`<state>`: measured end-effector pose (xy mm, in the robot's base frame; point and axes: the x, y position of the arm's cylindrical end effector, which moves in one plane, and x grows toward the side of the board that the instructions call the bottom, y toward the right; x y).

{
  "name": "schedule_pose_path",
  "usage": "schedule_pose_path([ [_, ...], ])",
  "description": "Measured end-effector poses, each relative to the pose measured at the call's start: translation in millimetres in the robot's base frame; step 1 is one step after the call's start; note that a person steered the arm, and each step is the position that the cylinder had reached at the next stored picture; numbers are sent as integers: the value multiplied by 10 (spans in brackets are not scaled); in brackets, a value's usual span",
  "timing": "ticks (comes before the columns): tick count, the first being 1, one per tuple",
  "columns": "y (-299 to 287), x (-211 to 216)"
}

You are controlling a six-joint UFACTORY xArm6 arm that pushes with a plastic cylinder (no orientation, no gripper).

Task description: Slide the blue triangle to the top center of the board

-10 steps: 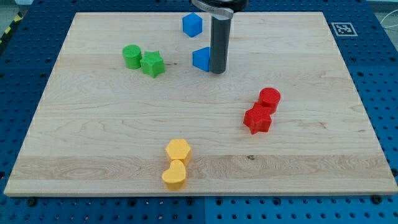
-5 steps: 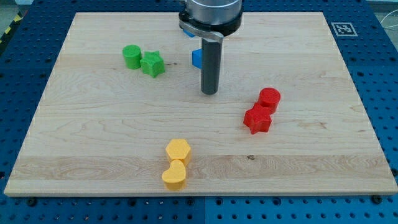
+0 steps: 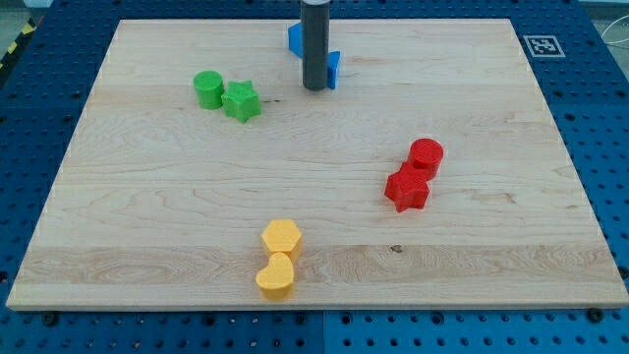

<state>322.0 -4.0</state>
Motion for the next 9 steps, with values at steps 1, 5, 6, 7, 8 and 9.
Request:
schedule_pose_path([
  [1,0,-196],
  [5,98,96],
  [6,258,84],
  [7,380,-45],
  [8,405,-116],
  [9,398,-116],
])
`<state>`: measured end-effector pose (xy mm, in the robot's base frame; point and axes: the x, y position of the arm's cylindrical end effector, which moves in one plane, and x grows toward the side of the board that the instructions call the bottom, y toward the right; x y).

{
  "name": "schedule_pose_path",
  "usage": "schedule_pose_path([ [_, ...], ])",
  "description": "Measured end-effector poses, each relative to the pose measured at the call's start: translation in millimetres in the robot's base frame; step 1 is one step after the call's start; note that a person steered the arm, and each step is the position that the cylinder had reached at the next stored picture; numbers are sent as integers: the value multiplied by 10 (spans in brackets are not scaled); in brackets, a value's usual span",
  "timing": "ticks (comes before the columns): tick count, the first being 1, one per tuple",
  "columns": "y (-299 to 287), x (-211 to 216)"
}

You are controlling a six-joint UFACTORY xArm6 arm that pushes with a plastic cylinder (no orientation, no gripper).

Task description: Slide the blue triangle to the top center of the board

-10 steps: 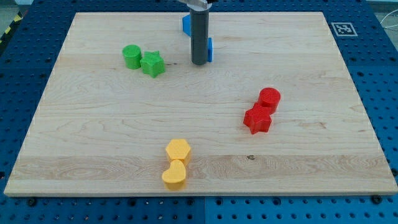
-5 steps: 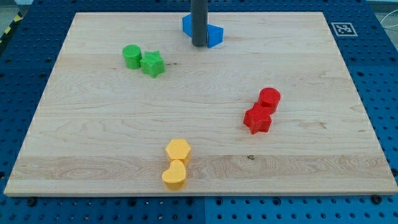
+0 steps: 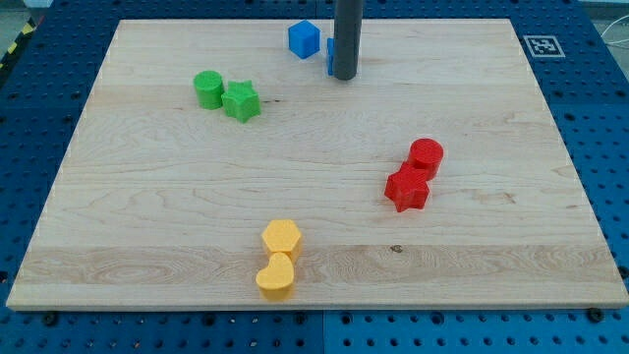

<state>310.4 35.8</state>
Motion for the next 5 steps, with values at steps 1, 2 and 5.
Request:
schedule_pose_path([
  [1,-31,0],
  [2,-77,0],
  [5,425,-4],
])
